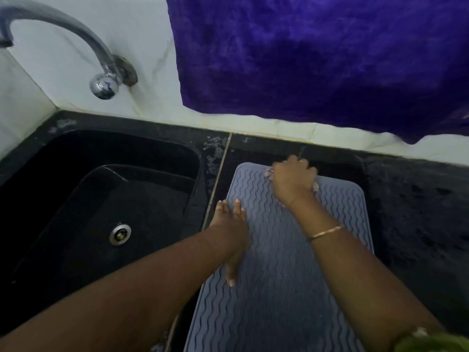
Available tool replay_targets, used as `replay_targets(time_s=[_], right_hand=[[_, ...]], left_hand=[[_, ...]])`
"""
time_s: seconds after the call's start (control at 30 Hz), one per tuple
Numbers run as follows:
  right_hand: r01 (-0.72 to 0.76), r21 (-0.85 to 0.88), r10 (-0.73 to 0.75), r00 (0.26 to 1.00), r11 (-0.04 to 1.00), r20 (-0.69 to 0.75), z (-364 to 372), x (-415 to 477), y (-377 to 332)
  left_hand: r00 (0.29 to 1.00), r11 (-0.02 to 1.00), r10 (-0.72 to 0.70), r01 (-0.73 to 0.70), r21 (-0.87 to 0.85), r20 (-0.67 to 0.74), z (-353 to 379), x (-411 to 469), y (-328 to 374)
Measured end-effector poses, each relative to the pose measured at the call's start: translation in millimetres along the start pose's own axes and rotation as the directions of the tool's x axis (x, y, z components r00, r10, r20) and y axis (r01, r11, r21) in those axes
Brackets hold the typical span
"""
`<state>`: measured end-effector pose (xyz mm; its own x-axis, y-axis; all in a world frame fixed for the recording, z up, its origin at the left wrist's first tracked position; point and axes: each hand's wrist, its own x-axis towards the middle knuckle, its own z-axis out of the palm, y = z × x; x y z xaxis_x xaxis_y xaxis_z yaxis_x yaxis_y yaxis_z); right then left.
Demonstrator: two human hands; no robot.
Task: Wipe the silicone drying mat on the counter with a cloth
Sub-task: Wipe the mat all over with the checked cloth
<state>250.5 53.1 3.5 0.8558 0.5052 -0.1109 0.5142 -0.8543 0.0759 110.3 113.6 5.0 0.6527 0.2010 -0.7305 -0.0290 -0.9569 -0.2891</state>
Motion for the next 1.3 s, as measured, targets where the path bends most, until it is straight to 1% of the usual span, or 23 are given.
replay_targets(time_s=[0.07,0.13,0.17,0.23,0.33,0.4,0.47,0.53,0.57,0.6,0.67,0.77,0.83,0.9,0.97,1.07,1.13,1.2,1.3], right_hand=[[-0.133,0.020,0.131,0.989,0.991,0.066,0,-4,23],[-0.202,0.049,0.196,0.975,0.978,0.101,-1,2,26],[-0.209,0.040,0.204,0.973,0.977,0.104,-2,6,16],[-0.172,-0.006,0.172,0.981,0.985,0.085,-1,16,-11],[-0.070,0.022,0.070,0.998,0.997,-0.003,1,23,-48],[0.068,0.087,-0.064,0.996,0.994,-0.055,3,19,-64],[0.245,0.177,-0.231,0.968,0.953,-0.097,6,7,-69],[0.394,0.221,-0.385,0.919,0.892,-0.082,8,-9,-64],[0.437,0.217,-0.432,0.899,0.873,-0.071,10,-16,-58],[0.452,0.207,-0.448,0.891,0.868,-0.067,14,-23,-51],[0.415,0.187,-0.411,0.909,0.890,-0.060,16,-26,-36],[0.285,0.162,-0.281,0.959,0.945,-0.046,12,-4,-31],[0.206,0.194,-0.195,0.978,0.959,-0.070,9,16,-38],[0.171,0.205,-0.151,0.982,0.964,-0.110,10,23,-49],[0.220,0.185,-0.199,0.972,0.958,-0.129,14,18,-54],[0.372,0.164,-0.354,0.926,0.914,-0.130,22,3,-53],[0.405,0.131,-0.386,0.911,0.905,-0.144,22,3,-46],[0.349,0.068,-0.337,0.931,0.935,-0.143,14,13,-39],[0.173,-0.036,-0.176,0.977,0.984,-0.122,3,20,-24]], left_hand=[[1.000,1.000,0.005,-0.005,-0.012,-0.006,1,1,-1],[0.999,0.999,0.034,-0.034,0.002,-0.005,-1,0,-1],[0.999,0.998,0.054,-0.054,0.023,-0.001,-2,-1,-1],[0.997,0.994,0.083,-0.083,0.074,0.001,-4,-1,0],[0.997,0.993,0.081,-0.081,0.091,0.004,-5,-1,0],[0.997,0.994,0.076,-0.077,0.080,0.020,-6,0,0],[0.996,0.994,0.077,-0.079,0.077,0.034,-6,1,0],[0.996,0.994,0.087,-0.089,0.063,0.038,-6,0,-1],[0.995,0.994,0.094,-0.095,0.053,0.032,-6,-1,-2],[0.995,0.995,0.096,-0.097,0.037,0.020,-6,-3,-3],[0.997,0.997,0.079,-0.079,-0.001,-0.002,-6,-7,-3],[0.999,0.998,0.046,-0.046,-0.030,-0.015,-5,-9,-5],[0.999,0.998,0.050,-0.051,-0.024,-0.012,-4,-8,-5],[0.999,0.999,0.046,-0.046,-0.018,-0.005,-5,-7,-5],[0.999,0.999,0.039,-0.039,-0.015,-0.005,-4,-7,-3],[0.999,0.999,0.049,-0.049,-0.002,0.011,-6,-7,-3],[0.999,0.999,0.049,-0.049,-0.006,0.011,-6,-8,-3],[1.000,0.999,0.030,-0.030,-0.023,0.009,-6,-8,-3],[0.999,0.999,0.029,-0.028,-0.019,0.018,-7,-9,-3]])
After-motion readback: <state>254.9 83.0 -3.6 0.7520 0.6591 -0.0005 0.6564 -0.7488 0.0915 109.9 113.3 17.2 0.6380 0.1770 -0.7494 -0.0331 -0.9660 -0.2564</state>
